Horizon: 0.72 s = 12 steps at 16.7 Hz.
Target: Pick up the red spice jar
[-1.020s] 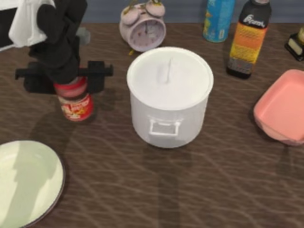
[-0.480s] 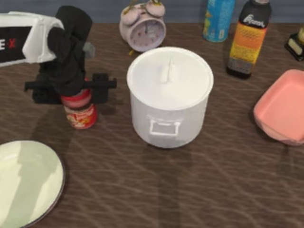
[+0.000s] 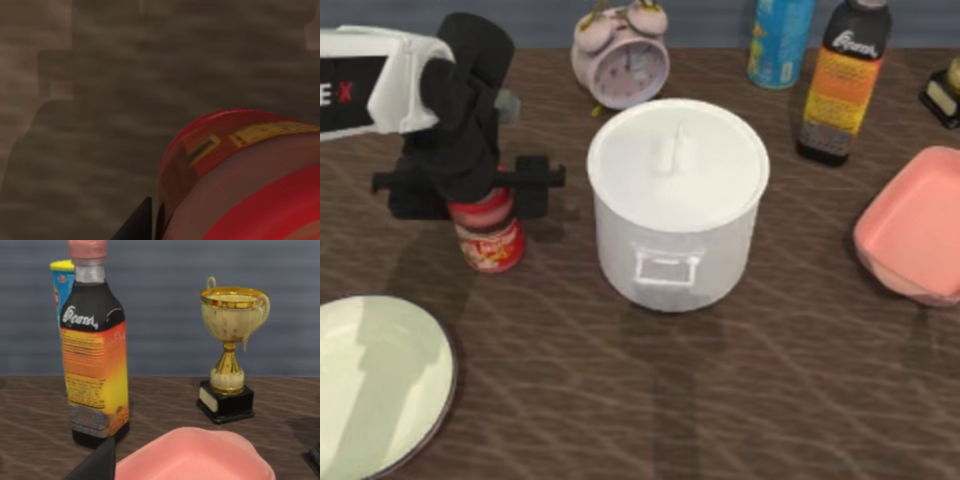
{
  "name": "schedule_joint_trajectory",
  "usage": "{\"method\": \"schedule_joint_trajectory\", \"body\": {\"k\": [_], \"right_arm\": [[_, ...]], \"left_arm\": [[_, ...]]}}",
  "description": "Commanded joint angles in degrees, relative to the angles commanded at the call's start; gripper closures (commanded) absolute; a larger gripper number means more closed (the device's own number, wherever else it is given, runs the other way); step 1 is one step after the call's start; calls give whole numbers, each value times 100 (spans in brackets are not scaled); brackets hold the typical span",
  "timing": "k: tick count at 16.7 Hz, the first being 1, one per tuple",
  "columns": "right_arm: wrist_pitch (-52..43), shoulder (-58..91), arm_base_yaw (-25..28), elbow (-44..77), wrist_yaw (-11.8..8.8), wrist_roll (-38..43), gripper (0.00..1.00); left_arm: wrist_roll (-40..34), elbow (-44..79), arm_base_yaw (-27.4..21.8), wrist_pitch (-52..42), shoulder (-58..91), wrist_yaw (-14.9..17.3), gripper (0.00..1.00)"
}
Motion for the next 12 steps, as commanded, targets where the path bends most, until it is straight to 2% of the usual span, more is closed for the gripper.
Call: {"method": "schedule_joint_trajectory", "body": {"k": [6,12], "right_arm": [[0,0,0,0,0,0,0],[0,0,0,0,0,0,0]], "left_arm": [[0,0,0,0,0,0,2],[0,0,0,0,0,0,0]]}}
